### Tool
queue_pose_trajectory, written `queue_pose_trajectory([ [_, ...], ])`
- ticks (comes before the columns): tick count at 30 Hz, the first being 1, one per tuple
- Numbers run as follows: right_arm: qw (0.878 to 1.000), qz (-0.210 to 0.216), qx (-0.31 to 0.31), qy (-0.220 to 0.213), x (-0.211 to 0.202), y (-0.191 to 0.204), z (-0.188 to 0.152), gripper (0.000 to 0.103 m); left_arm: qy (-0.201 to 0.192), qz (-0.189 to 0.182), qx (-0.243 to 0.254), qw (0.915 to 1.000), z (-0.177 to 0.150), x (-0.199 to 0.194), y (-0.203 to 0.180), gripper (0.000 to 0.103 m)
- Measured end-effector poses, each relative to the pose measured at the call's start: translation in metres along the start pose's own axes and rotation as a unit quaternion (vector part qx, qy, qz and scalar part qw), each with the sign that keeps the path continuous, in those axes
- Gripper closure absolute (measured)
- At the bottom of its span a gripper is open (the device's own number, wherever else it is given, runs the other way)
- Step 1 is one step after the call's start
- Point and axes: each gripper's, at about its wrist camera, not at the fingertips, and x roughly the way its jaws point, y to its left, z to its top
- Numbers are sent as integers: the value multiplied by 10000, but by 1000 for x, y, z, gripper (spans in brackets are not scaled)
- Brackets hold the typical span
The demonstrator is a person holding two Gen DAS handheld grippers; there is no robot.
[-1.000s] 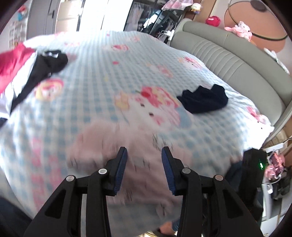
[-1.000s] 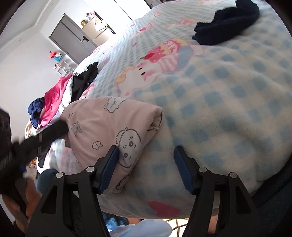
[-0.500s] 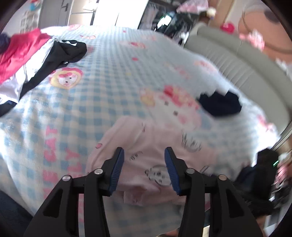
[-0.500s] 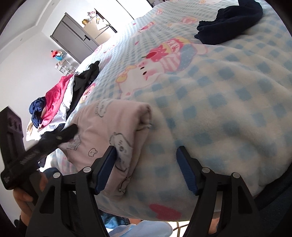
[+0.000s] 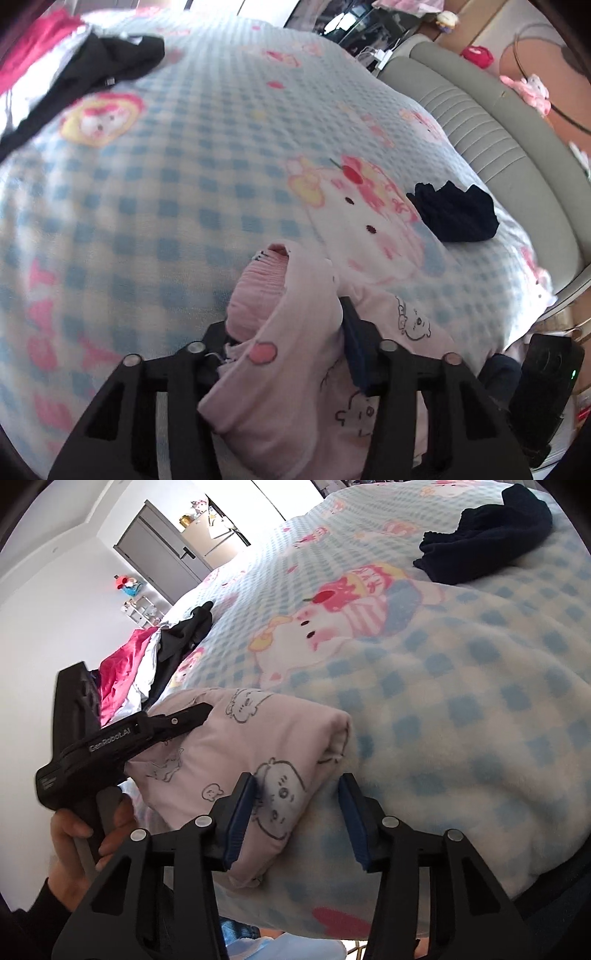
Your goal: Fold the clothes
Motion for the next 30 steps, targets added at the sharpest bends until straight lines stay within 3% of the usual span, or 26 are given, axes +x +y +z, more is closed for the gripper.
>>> queue_pose_trajectory([
  [2, 9999, -2, -94, -57, -6, 1, 8, 55, -34, -10, -51, 10000, 0, -7, -2, 63],
  [4, 9998, -3, -187, -115, -11, 3, 15, 69, -127, -116, -179, 9997, 0, -22, -5, 65],
  [6, 9995, -5, -281, -172, -17, 4, 23, 74, -219, -239, -302, 9990, -3, -38, -8, 66],
  [8, 9990, -6, -375, -230, -23, 5, 30, 75, -271, -348, -349, 9984, -11, -51, -16, 67],
  [12, 9971, -273, -504, -494, -39, -5, 51, 75, -167, -53, -359, 9992, -24, -45, -15, 60],
  [14, 9998, 18, -96, -156, -32, -22, 49, 72, -71, -101, -650, 9978, -24, -35, 2, 53],
  [15, 9997, 186, 137, -14, -29, -29, 45, 65, -24, -125, -796, 9967, -24, -30, 11, 51],
  [17, 9972, 518, 451, 284, -20, -37, 35, 52, 75, -177, -1039, 9944, -24, -21, 26, 37],
  [19, 9928, 845, 612, 595, -10, -37, 22, 45, 192, -252, -1024, 9942, -22, -22, 28, 36],
  [25, 9922, 917, 12, 846, 7, -9, 8, 41, 119, -248, -672, 9974, -59, -51, 22, 28],
  [27, 9903, 1091, 125, 845, 12, -8, 9, 41, 195, -229, -467, 9985, -63, -44, 19, 34],
  [28, 9893, 1178, 182, 845, 15, -8, 9, 41, 205, -166, -356, 9990, -58, -42, 14, 60],
  [29, 9881, 1233, 254, 888, 21, -9, 10, 43, 215, -104, -244, 9994, -53, -40, 10, 71],
  [30, 9885, 1193, 244, 896, 26, -8, 11, 60, 157, -54, -118, 9998, -46, -40, 4, 72],
])
